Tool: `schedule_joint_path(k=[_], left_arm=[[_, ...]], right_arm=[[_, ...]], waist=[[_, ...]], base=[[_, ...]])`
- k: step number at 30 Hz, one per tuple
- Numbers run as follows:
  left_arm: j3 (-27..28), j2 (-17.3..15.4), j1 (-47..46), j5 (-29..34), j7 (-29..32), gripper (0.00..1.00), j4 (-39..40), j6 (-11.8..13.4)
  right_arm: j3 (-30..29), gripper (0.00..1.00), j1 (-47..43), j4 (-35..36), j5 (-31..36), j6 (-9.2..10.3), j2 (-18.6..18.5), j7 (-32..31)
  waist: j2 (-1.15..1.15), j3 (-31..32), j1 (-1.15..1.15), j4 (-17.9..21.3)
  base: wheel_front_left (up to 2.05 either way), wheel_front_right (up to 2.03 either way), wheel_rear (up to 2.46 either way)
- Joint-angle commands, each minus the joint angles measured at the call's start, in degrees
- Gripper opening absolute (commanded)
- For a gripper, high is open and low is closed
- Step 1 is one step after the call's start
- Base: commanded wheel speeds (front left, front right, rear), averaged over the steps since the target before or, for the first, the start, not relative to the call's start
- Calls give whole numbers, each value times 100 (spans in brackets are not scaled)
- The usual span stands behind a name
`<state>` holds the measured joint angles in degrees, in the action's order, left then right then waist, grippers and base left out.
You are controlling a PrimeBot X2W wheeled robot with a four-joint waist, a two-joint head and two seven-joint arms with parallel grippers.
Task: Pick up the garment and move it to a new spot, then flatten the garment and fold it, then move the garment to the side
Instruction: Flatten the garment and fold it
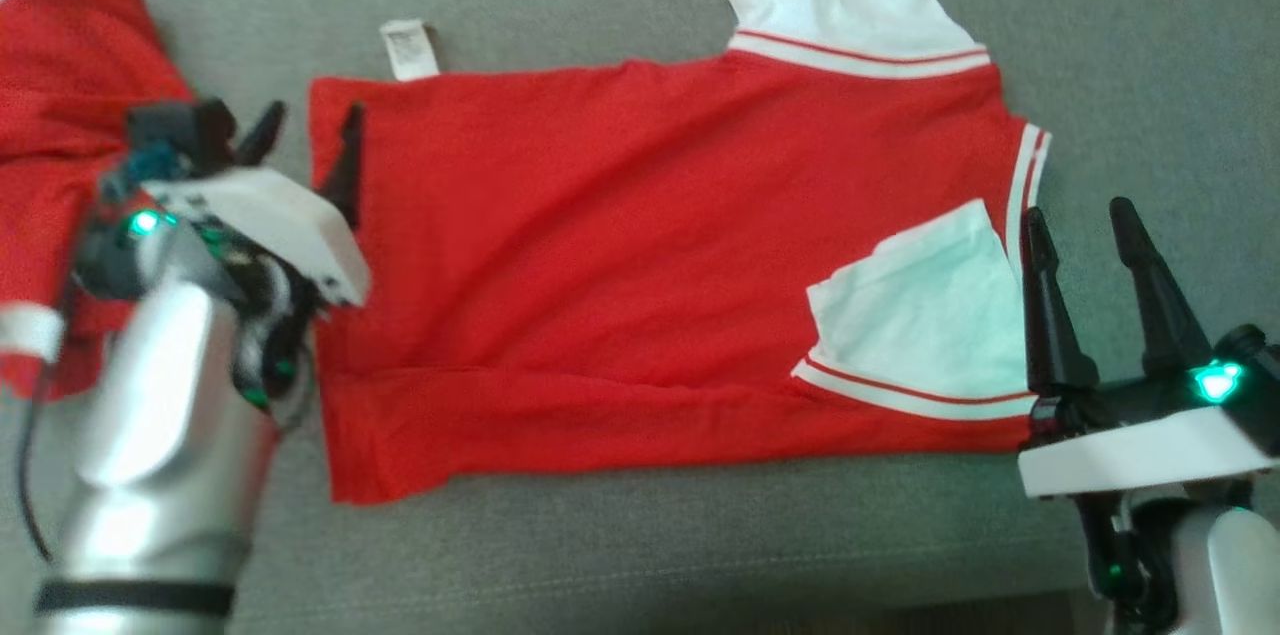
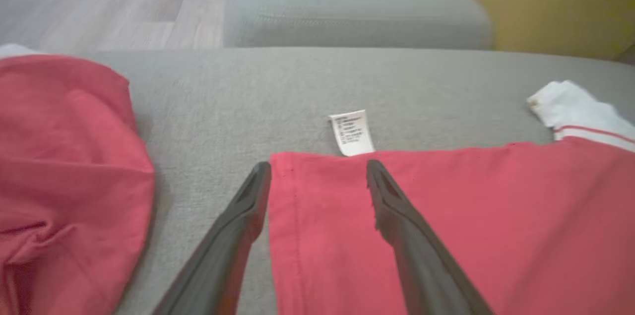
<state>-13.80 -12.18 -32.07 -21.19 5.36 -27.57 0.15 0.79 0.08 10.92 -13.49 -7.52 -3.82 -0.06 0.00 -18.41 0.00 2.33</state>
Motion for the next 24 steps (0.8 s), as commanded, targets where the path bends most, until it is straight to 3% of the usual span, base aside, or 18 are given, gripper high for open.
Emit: schedule_joint_path(k=[1,11,14,18,24], left_arm=[[288,-255,-352,-43,34,100,-45,-31],[301,-539,-1375,-269,453,100,-1863,-478],[151,-573,-1525,-262,696,0,-2175,-583],[-59,-612,-1674,-159,659,0,-2320,-654],[-199,-517,-1884,-64,372,0,-2367,-643]], right_arm=[[149,100,130,150,-44,3,21,74],[187,100,280,-76,-116,3,58,222],[148,100,333,-139,-134,3,57,212],[59,100,557,-277,-177,3,-107,83],[-42,100,1503,-954,-544,3,-671,-309]], waist=[[0,-187,0,165],[0,-478,0,355],[0,-498,0,351],[0,-503,0,336],[0,-592,0,194]], base=[[0,0,0],[0,0,0],[0,0,0],[0,0,0],[0,0,0]])
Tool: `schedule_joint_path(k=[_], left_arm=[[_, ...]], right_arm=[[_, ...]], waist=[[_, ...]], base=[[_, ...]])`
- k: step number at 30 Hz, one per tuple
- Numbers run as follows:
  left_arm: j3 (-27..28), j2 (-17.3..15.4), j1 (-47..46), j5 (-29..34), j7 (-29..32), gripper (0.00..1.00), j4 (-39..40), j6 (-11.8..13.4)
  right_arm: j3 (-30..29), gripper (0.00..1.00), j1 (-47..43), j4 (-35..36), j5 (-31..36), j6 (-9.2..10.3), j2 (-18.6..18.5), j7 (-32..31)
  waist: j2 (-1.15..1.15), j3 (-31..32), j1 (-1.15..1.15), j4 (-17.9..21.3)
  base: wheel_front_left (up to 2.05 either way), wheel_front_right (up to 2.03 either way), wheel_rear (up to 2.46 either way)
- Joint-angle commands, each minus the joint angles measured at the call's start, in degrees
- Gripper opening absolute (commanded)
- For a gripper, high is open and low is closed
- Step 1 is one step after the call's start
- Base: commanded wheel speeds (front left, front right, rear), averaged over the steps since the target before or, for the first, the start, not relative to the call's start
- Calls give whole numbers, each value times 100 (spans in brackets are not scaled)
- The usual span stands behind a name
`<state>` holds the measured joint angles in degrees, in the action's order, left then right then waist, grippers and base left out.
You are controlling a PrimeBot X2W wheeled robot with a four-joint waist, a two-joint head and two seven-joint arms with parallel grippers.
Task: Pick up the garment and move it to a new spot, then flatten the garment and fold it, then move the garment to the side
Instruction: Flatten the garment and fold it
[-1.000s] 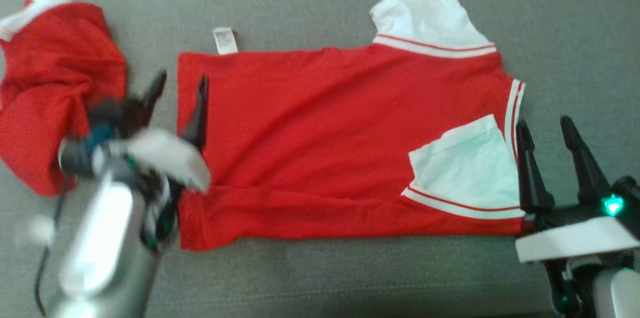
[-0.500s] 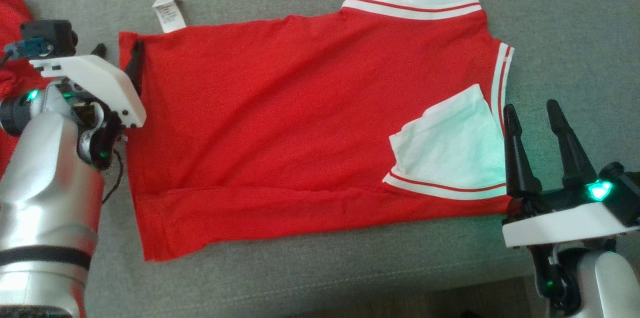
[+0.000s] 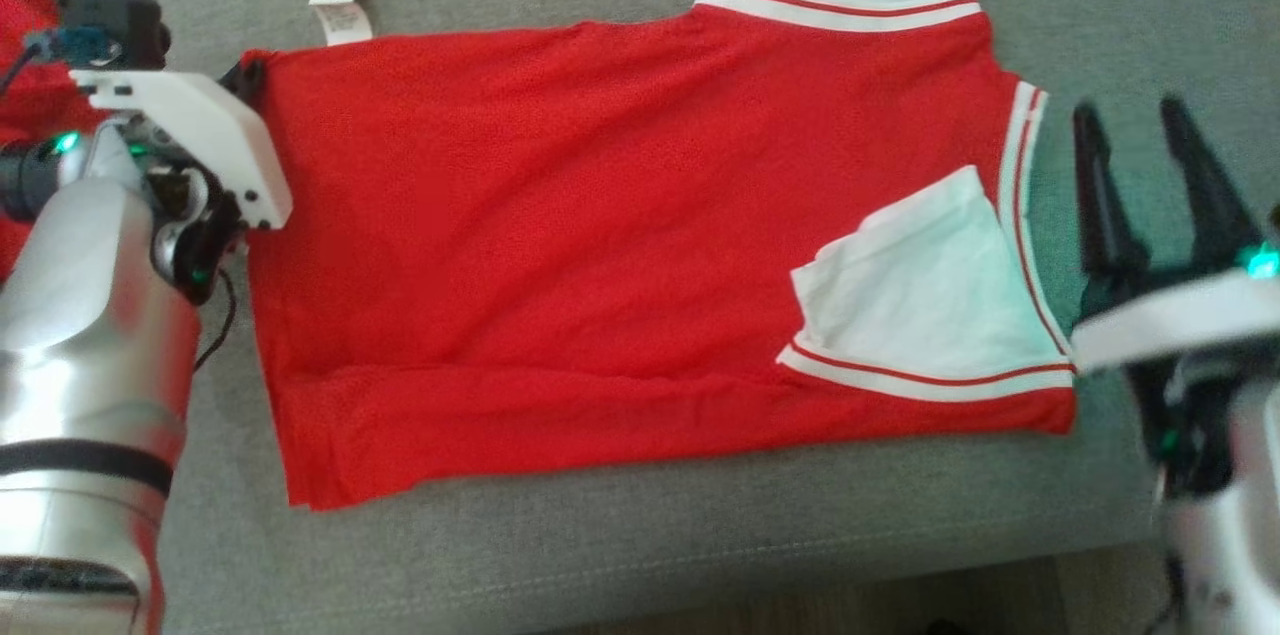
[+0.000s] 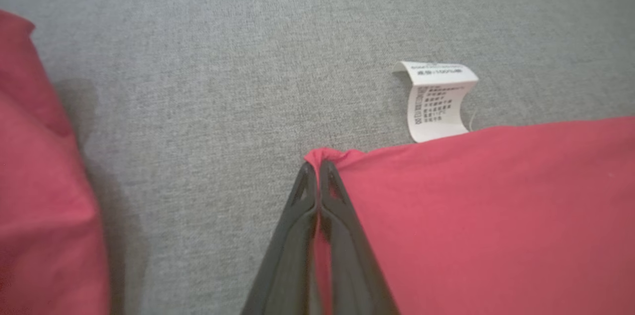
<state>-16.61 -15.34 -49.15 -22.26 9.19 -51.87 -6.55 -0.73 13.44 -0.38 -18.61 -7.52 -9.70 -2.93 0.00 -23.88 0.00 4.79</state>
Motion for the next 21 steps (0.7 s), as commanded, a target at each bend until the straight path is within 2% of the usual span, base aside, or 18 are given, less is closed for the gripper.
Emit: schedule_joint_path(k=[1,4,10,16,21], left_arm=[[54,-154,-226,50,-26,0,64,28],[0,-54,-338,59,-78,0,80,24],[-188,339,-707,57,-227,0,182,-4],[-353,620,-974,-6,-336,0,161,-42],[-442,763,-1133,-81,-416,0,73,-61]], right_arm=[[128,100,377,1,-125,3,-189,-119],[192,100,846,-344,-348,3,-364,-273],[519,100,2358,-1558,-863,3,-824,-861],[1112,100,3745,-2766,-1125,3,-1131,-1570],[1495,100,4547,-3660,-1106,3,-1329,-1998]], waist=[[0,-91,0,-108],[0,-198,0,-227],[0,-615,0,-691],[0,-885,0,-1062],[0,-1037,0,-1254]], base=[[0,0,0],[0,0,0],[0,0,0],[0,0,0],[0,0,0]])
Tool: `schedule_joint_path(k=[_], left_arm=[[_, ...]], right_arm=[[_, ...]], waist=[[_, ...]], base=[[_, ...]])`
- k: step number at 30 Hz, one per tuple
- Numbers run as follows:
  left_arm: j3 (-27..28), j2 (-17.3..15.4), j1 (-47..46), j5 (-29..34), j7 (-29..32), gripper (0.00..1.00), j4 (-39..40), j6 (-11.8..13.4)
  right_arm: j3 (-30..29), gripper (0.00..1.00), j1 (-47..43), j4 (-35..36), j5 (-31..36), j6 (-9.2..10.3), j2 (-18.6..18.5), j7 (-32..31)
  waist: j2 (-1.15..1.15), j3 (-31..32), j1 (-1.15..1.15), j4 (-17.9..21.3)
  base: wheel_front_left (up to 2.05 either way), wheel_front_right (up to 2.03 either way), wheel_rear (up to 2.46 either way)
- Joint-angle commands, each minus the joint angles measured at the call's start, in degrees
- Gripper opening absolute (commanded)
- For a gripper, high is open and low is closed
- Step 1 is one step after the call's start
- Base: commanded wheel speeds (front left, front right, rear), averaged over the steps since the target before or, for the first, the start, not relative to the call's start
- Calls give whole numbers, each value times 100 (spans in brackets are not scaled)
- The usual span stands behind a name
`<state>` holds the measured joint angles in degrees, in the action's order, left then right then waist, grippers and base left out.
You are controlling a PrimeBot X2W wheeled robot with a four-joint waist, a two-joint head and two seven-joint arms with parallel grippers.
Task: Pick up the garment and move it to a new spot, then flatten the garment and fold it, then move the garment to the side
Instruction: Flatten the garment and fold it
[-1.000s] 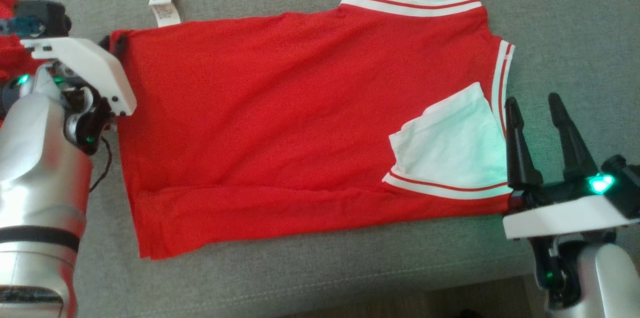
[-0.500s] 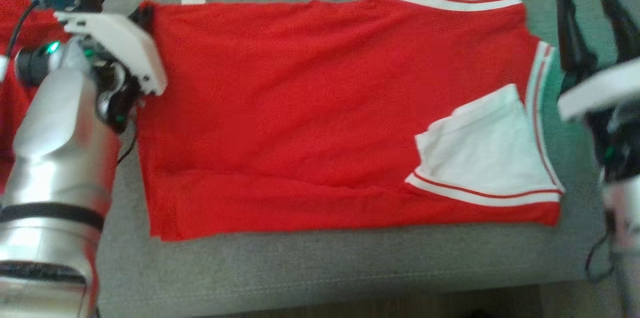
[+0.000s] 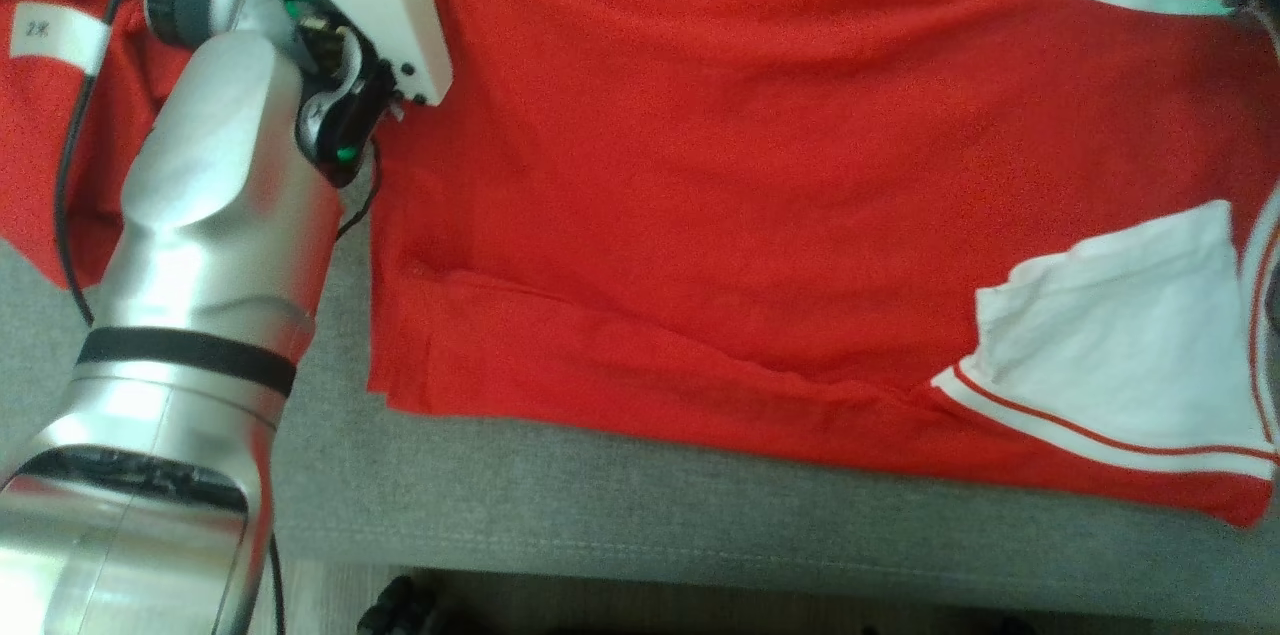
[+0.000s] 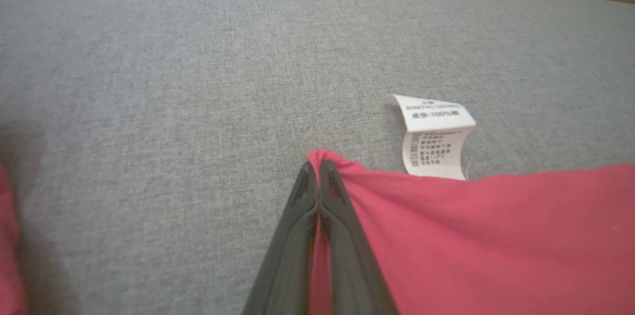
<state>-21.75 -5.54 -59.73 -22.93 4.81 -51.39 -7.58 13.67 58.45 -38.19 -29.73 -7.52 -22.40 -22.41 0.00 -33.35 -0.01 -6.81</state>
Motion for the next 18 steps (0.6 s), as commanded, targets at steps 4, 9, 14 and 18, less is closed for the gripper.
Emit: schedule_joint_path(k=[4,9,14,18], left_arm=[[10,-172,-145,-72,-52,0,-69,31],[-33,-172,-165,-180,-93,0,-228,21],[-12,-267,-137,-296,-255,0,-306,16],[-12,-370,-57,-342,-411,0,-263,15]], right_arm=[[364,100,447,-408,110,3,-133,-363],[711,0,681,-735,40,3,-152,-687],[880,0,707,-548,-145,3,-214,-286],[945,0,527,-176,-369,3,-340,258]], waist=[[0,-129,1,-149],[0,-82,1,-137],[0,94,1,-51],[0,345,1,24]], base=[[0,0,0],[0,0,0],[0,0,0],[0,0,0]])
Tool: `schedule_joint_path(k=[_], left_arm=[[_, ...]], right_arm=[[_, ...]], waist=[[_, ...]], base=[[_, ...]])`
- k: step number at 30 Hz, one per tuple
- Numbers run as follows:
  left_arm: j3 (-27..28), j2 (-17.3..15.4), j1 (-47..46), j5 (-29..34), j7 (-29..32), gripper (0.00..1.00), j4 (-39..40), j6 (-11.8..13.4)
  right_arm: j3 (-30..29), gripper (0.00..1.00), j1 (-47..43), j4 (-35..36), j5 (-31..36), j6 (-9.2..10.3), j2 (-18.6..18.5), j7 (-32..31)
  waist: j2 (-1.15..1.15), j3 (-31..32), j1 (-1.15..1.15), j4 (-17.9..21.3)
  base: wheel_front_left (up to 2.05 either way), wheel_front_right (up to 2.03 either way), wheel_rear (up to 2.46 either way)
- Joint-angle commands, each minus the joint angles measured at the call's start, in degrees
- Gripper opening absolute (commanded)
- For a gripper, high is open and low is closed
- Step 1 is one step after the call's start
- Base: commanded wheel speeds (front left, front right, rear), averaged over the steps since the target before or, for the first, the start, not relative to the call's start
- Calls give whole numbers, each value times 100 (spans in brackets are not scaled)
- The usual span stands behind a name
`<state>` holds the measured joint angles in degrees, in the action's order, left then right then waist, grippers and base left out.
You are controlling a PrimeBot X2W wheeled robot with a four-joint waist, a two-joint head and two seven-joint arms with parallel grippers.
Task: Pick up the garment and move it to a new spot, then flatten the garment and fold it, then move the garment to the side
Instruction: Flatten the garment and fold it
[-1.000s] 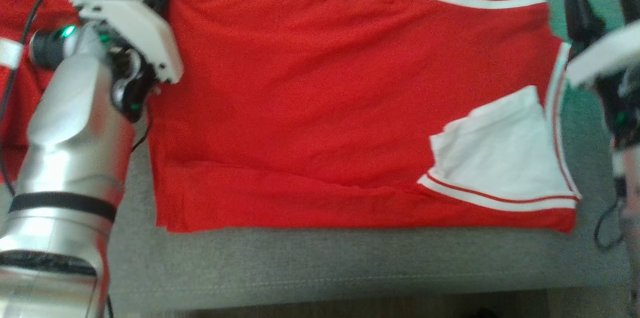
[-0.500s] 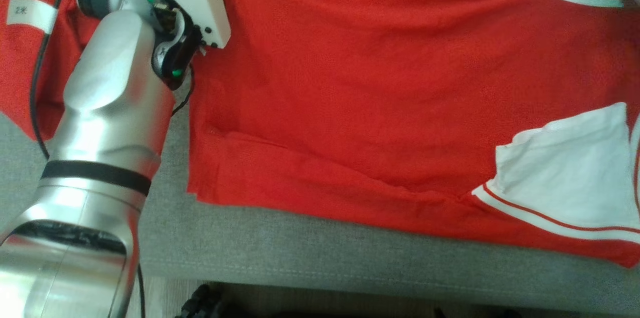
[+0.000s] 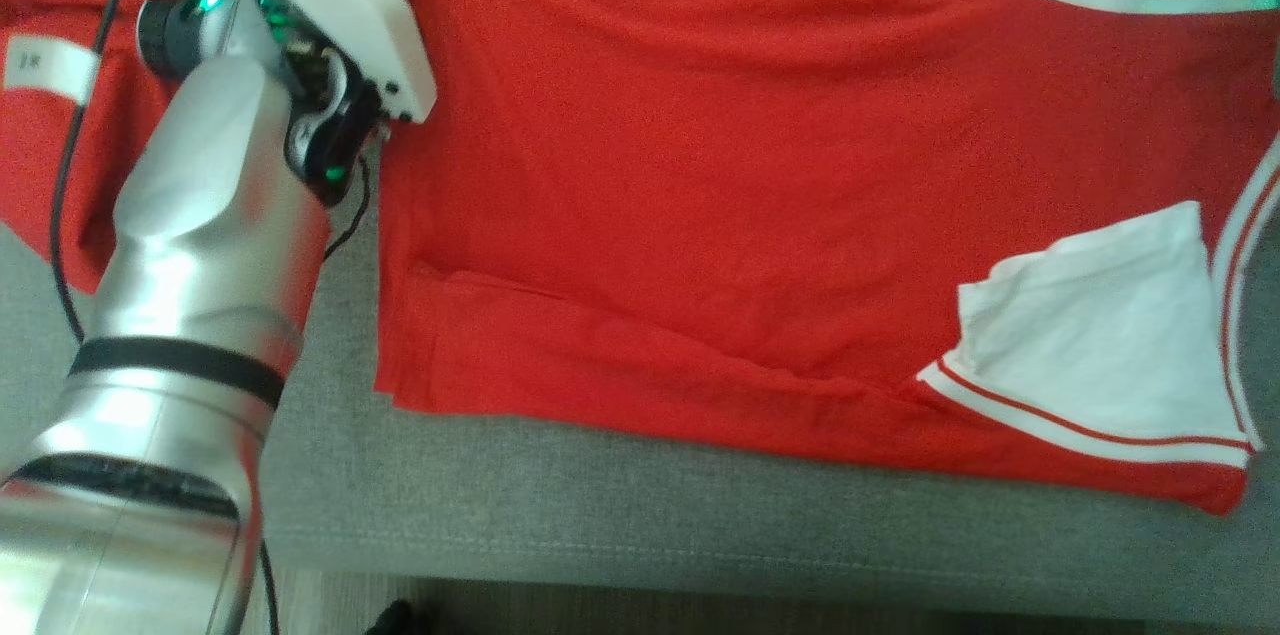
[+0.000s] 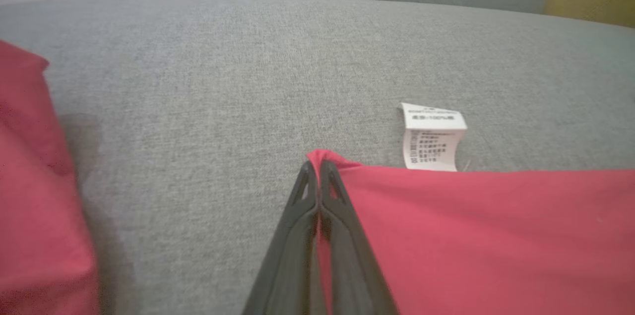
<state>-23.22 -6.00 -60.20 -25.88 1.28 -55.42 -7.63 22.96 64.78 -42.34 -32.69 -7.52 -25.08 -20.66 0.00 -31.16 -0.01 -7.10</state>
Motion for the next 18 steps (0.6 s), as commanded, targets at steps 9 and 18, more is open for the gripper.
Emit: schedule_joint_path(k=[9,18], left_arm=[[135,-641,479,-185,-148,0,582,18],[275,-919,1658,-400,-437,0,1657,120]], right_arm=[[-104,0,-1079,1162,-558,3,-399,711],[-529,0,-2914,2330,-900,3,-402,1051]], waist=[[0,696,1,256],[0,1107,1,483]], base=[[0,0,0],[0,0,0]])
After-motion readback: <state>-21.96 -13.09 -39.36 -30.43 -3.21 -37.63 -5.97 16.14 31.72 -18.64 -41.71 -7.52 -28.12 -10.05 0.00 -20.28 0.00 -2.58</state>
